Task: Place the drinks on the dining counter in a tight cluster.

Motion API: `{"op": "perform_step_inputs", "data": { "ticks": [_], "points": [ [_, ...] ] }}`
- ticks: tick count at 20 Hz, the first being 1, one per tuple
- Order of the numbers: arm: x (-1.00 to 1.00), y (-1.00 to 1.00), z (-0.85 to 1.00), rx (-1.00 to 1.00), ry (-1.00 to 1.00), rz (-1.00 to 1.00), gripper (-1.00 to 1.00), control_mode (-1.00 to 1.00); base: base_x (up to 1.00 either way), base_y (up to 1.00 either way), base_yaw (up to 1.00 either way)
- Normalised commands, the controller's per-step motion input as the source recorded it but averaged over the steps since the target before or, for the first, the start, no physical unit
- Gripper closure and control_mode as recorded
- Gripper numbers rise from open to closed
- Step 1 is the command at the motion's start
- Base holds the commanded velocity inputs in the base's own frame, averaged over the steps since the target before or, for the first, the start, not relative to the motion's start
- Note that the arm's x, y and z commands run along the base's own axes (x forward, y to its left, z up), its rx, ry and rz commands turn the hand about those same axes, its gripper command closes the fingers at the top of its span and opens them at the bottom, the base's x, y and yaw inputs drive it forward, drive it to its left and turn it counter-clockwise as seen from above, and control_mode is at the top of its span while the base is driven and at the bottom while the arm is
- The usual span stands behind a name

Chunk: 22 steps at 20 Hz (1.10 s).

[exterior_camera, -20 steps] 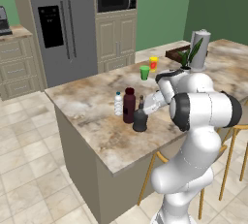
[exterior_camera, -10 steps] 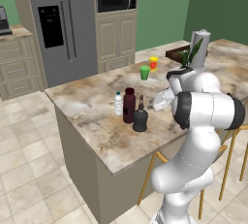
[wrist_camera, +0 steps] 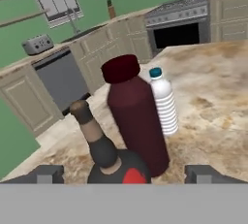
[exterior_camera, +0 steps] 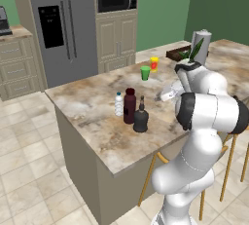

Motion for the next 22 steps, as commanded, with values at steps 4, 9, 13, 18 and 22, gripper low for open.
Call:
{"op": "perform_step_inputs", "data": {
  "ticks": [4, 9, 13, 18, 22],
  "points": [
    [0.0, -0.02, 0.45, -0.22, 0.43, -0.1, -1.0, -1.0, 0.0, 0.0, 0.0],
    [-0.03, -0.05, 0.31, -0.24, 0.37, -0.17, -1.0, -1.0, 0.0, 0.0, 0.0],
    [-0.14, 0.0, 0.22, -0.31, 0.14, -0.21, -1.0, -1.0, 0.0, 0.0, 0.0],
    [-0.22, -0.01, 0.26, -0.31, 0.01, -0.24, -1.0, -1.0, 0.0, 0.0, 0.0],
    [-0.55, 0.0, 0.36, -0.22, 0.0, -0.27, -1.0, -1.0, 0.0, 0.0, 0.0]
  ]
}}
